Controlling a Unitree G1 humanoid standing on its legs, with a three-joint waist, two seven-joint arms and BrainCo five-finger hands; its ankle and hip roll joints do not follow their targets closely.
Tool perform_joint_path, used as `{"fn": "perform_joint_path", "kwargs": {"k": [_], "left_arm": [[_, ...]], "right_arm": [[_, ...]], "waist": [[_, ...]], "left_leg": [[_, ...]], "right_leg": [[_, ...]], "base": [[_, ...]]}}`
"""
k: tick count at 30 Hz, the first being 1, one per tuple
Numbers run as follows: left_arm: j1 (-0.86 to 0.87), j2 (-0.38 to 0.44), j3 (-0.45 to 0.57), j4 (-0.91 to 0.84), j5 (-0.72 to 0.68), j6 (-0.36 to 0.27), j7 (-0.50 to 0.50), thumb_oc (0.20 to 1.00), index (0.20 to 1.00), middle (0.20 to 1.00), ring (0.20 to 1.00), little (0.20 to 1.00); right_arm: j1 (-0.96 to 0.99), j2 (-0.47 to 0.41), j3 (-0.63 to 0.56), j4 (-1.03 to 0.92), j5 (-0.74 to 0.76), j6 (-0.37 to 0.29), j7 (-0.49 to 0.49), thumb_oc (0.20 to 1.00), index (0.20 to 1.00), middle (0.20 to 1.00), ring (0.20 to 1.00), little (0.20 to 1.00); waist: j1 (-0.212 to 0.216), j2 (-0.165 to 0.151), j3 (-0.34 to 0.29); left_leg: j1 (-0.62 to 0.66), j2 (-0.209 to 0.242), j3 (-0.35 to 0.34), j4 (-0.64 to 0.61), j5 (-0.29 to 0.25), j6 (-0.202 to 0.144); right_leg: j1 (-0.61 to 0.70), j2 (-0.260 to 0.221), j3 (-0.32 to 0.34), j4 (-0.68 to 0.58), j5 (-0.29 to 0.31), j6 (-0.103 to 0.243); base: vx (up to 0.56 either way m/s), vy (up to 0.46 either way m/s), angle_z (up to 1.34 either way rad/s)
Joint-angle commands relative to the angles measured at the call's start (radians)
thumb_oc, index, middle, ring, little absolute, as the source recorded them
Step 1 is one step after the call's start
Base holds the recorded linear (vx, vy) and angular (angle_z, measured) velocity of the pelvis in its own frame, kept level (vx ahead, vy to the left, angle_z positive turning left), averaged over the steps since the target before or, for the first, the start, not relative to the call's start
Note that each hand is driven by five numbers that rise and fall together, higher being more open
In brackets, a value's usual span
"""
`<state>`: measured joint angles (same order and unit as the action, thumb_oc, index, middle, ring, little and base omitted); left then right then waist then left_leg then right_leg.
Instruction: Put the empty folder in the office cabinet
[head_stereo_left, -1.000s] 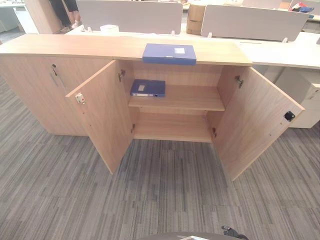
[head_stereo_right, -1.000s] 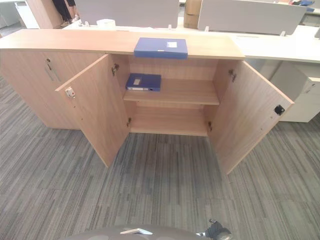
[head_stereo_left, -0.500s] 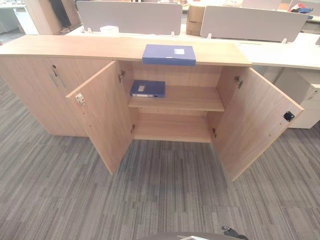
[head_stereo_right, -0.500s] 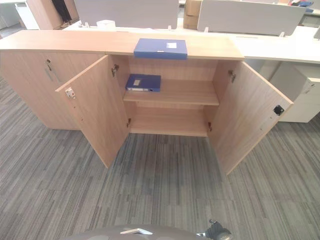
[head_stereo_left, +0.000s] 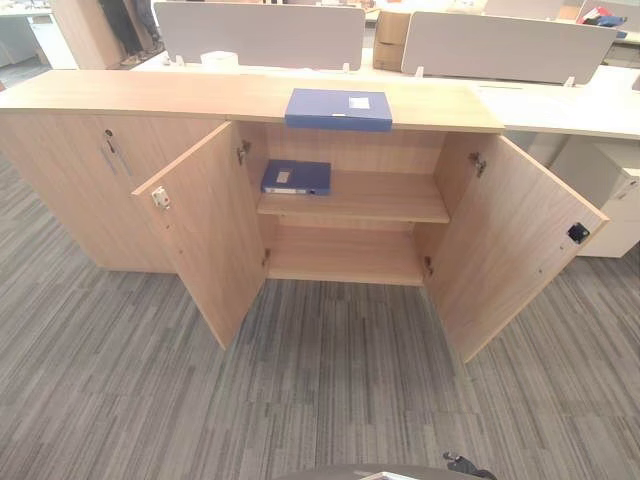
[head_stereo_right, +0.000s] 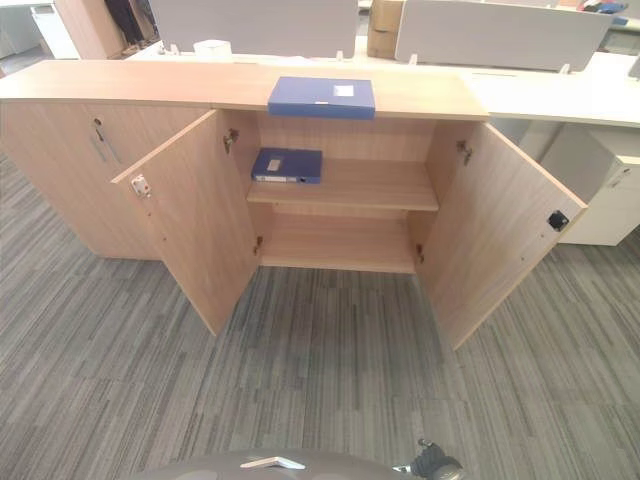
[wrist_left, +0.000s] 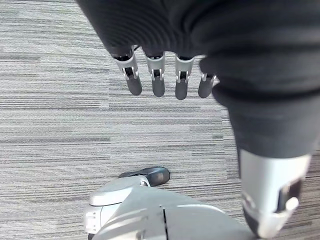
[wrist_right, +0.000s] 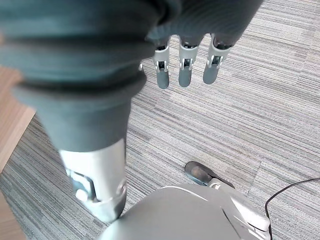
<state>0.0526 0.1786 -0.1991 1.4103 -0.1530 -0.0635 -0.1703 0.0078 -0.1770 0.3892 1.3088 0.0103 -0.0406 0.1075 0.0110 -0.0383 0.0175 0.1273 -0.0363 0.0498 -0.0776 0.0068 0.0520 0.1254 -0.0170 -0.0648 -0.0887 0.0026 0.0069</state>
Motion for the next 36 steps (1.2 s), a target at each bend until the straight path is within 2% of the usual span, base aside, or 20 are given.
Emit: {"fn": "perform_joint_path", "kwargs": {"k": [1,2,4,7,8,9,10,12,13,15,16,17,20,23,25,27,29,31,33,36], "left_arm": [[-0.045,-0.009,0.010,0.060,-0.019,0.002,0.004,1.000,1.000,1.000,1.000,1.000],[-0.045,-0.009,0.010,0.060,-0.019,0.002,0.004,1.000,1.000,1.000,1.000,1.000],[-0.056,-0.002,0.024,0.055,-0.054,0.002,0.011,1.000,1.000,1.000,1.000,1.000],[-0.057,-0.002,0.024,0.055,-0.054,0.002,0.011,1.000,1.000,1.000,1.000,1.000],[-0.090,0.014,0.028,0.012,-0.115,-0.005,0.034,1.000,1.000,1.000,1.000,1.000],[-0.093,0.021,0.033,0.008,-0.124,-0.009,0.043,1.000,1.000,1.000,1.000,1.000],[-0.086,0.024,0.038,0.015,-0.119,-0.007,0.041,1.000,1.000,1.000,1.000,1.000],[-0.062,0.023,0.040,0.038,-0.105,-0.008,0.039,1.000,1.000,1.000,1.000,1.000],[-0.062,0.023,0.040,0.038,-0.105,-0.008,0.039,1.000,1.000,1.000,1.000,1.000],[-0.037,0.025,0.058,0.071,-0.091,-0.006,0.040,1.000,1.000,1.000,1.000,1.000],[-0.037,0.026,0.058,0.071,-0.091,-0.007,0.040,1.000,1.000,1.000,1.000,1.000],[-0.022,0.023,0.072,0.081,-0.081,-0.008,0.036,1.000,1.000,1.000,1.000,1.000],[0.010,0.020,0.089,0.081,-0.062,-0.012,0.036,1.000,1.000,1.000,1.000,1.000],[0.020,0.027,0.105,0.079,-0.041,-0.013,0.037,1.000,1.000,1.000,1.000,1.000],[-0.002,0.051,0.097,0.071,-0.036,-0.018,0.048,1.000,1.000,1.000,1.000,1.000],[-0.014,0.066,0.100,0.072,-0.031,-0.017,0.043,1.000,1.000,1.000,1.000,1.000],[-0.019,0.075,0.096,0.071,-0.032,-0.019,0.048,1.000,1.000,1.000,1.000,1.000],[-0.051,0.093,0.077,0.040,-0.043,-0.028,0.064,1.000,1.000,1.000,1.000,1.000],[-0.078,0.094,0.061,0.023,-0.056,-0.028,0.079,1.000,1.000,1.000,1.000,1.000],[-0.088,0.097,0.048,0.016,-0.059,-0.030,0.088,1.000,1.000,1.000,1.000,1.000]], "right_arm": [[-0.022,-0.032,0.050,0.051,-0.021,0.000,0.012,1.000,1.000,1.000,1.000,1.000],[-0.022,-0.032,0.050,0.051,-0.021,0.000,0.012,1.000,1.000,1.000,1.000,1.000],[-0.037,-0.038,0.058,0.044,-0.027,-0.002,0.011,1.000,1.000,1.000,1.000,1.000],[-0.037,-0.037,0.057,0.044,-0.027,-0.002,0.012,1.000,1.000,1.000,1.000,1.000],[-0.054,-0.059,0.065,0.022,-0.029,-0.004,0.005,1.000,1.000,1.000,1.000,1.000],[-0.054,-0.072,0.056,0.026,-0.027,-0.003,-0.003,1.000,1.000,1.000,1.000,1.000],[-0.051,-0.074,0.052,0.025,-0.018,-0.002,-0.003,1.000,1.000,1.000,1.000,1.000],[-0.045,-0.078,0.037,0.028,0.015,-0.005,0.000,1.000,1.000,1.000,1.000,1.000],[-0.045,-0.078,0.037,0.028,0.015,-0.005,0.000,1.000,1.000,1.000,1.000,1.000],[-0.040,-0.094,-0.021,0.058,0.088,-0.013,-0.006,1.000,1.000,1.000,1.000,1.000],[-0.040,-0.093,-0.021,0.058,0.088,-0.014,-0.006,1.000,1.000,1.000,1.000,1.000],[-0.035,-0.097,-0.042,0.067,0.102,-0.017,-0.008,1.000,1.000,1.000,1.000,1.000],[-0.020,-0.101,-0.063,0.074,0.107,-0.020,-0.006,1.000,1.000,1.000,1.000,1.000],[-0.009,-0.096,-0.073,0.076,0.102,-0.020,0.000,1.000,1.000,1.000,1.000,1.000],[-0.003,-0.084,-0.087,0.065,0.122,-0.023,0.001,1.000,1.000,1.000,1.000,1.000],[-0.004,-0.084,-0.092,0.059,0.121,-0.020,0.009,1.000,1.000,1.000,1.000,1.000],[-0.003,-0.082,-0.097,0.053,0.127,-0.022,0.007,1.000,1.000,1.000,1.000,1.000],[-0.022,-0.072,-0.081,0.018,0.131,-0.026,0.004,1.000,1.000,1.000,1.000,1.000],[-0.056,-0.067,-0.068,-0.020,0.135,-0.030,-0.004,1.000,1.000,1.000,1.000,1.000],[-0.070,-0.066,-0.065,-0.034,0.137,-0.033,-0.011,1.000,1.000,1.000,1.000,1.000]], "waist": [[0.016,0.022,0.015],[0.016,0.022,0.016],[0.025,0.009,0.055],[0.024,0.008,0.053],[0.049,-0.015,0.135],[0.052,-0.014,0.148],[0.064,-0.015,0.151],[0.086,0.006,0.161],[0.086,0.006,0.161],[0.112,0.032,0.182],[0.111,0.027,0.187],[0.114,0.038,0.182],[0.129,0.047,0.155],[0.148,0.048,0.110],[0.158,0.025,0.078],[0.158,0.010,0.066],[0.157,-0.001,0.059],[0.145,-0.045,0.047],[0.141,-0.041,0.054],[0.137,-0.032,0.061]], "left_leg": [[0.005,0.043,0.021,-0.010,-0.032,-0.078],[0.005,0.043,0.022,-0.010,-0.032,-0.078],[-0.079,0.054,0.031,0.125,-0.043,-0.094],[-0.086,0.055,0.030,0.133,-0.047,-0.094],[-0.285,0.075,0.031,0.414,0.029,-0.137],[-0.375,0.121,0.068,0.418,0.067,-0.131],[-0.404,0.139,0.089,0.384,0.064,-0.121],[-0.432,0.157,0.076,0.266,0.153,-0.129],[-0.432,0.157,0.076,0.266,0.153,-0.129],[-0.495,0.186,0.060,0.062,0.227,-0.154],[-0.483,0.180,0.063,0.052,0.230,-0.154],[-0.507,0.206,0.110,0.002,0.235,-0.164],[-0.522,0.247,0.164,-0.009,0.261,-0.177],[-0.520,0.263,0.129,-0.009,0.291,-0.185],[-0.517,0.258,0.122,0.024,0.338,-0.187],[-0.509,0.248,0.124,0.051,0.323,-0.173],[-0.517,0.237,0.113,0.099,0.309,-0.165],[-0.516,0.186,0.131,0.146,0.238,-0.126],[-0.491,0.170,0.157,0.142,0.194,-0.095],[-0.479,0.167,0.170,0.145,0.176,-0.084]], "right_leg": [[-0.008,-0.008,-0.025,0.007,-0.008,0.062],[-0.007,-0.007,-0.025,0.007,-0.008,0.062],[-0.019,-0.012,-0.027,0.021,-0.011,0.051],[-0.023,-0.012,-0.028,0.022,-0.011,0.051],[-0.030,-0.025,-0.036,0.046,-0.022,0.030],[-0.022,-0.022,-0.053,0.043,-0.040,0.024],[-0.015,-0.021,-0.049,0.041,-0.050,0.025],[0.001,0.004,-0.035,0.038,-0.071,0.024],[0.001,0.004,-0.035,0.038,-0.071,0.024],[0.052,0.006,-0.014,0.040,-0.121,0.026],[0.059,0.001,-0.016,0.041,-0.126,0.027],[0.098,-0.001,0.003,0.038,-0.149,0.033],[0.152,-0.005,0.059,0.030,-0.183,0.038],[0.205,-0.017,0.126,0.023,-0.216,0.054],[0.230,-0.063,0.153,0.048,-0.239,0.081],[0.231,-0.089,0.157,0.062,-0.235,0.098],[0.225,-0.109,0.159,0.085,-0.207,0.111],[0.155,-0.160,0.169,0.209,-0.024,0.152],[0.057,-0.176,0.157,0.357,0.124,0.172],[0.021,-0.182,0.131,0.409,0.166,0.168]], "base": [[0.00,-0.041,-0.01],[-0.04,-0.087,-0.01],[-0.10,-0.079,0.01],[-0.08,-0.059,-0.07],[-0.12,-0.171,0.08],[-0.05,-0.170,0.18],[0.22,-0.002,0.41],[0.21,0.057,0.07],[0.19,0.070,-0.28],[0.31,0.124,-0.63],[0.41,0.181,-0.59],[0.32,0.147,-0.49],[0.35,0.168,-0.39],[0.44,0.239,-0.46],[0.73,0.388,-0.96],[0.41,0.220,-0.67],[0.20,0.126,-0.08],[0.31,0.245,0.18],[0.20,0.217,-0.27],[0.13,0.176,-0.46]]}}
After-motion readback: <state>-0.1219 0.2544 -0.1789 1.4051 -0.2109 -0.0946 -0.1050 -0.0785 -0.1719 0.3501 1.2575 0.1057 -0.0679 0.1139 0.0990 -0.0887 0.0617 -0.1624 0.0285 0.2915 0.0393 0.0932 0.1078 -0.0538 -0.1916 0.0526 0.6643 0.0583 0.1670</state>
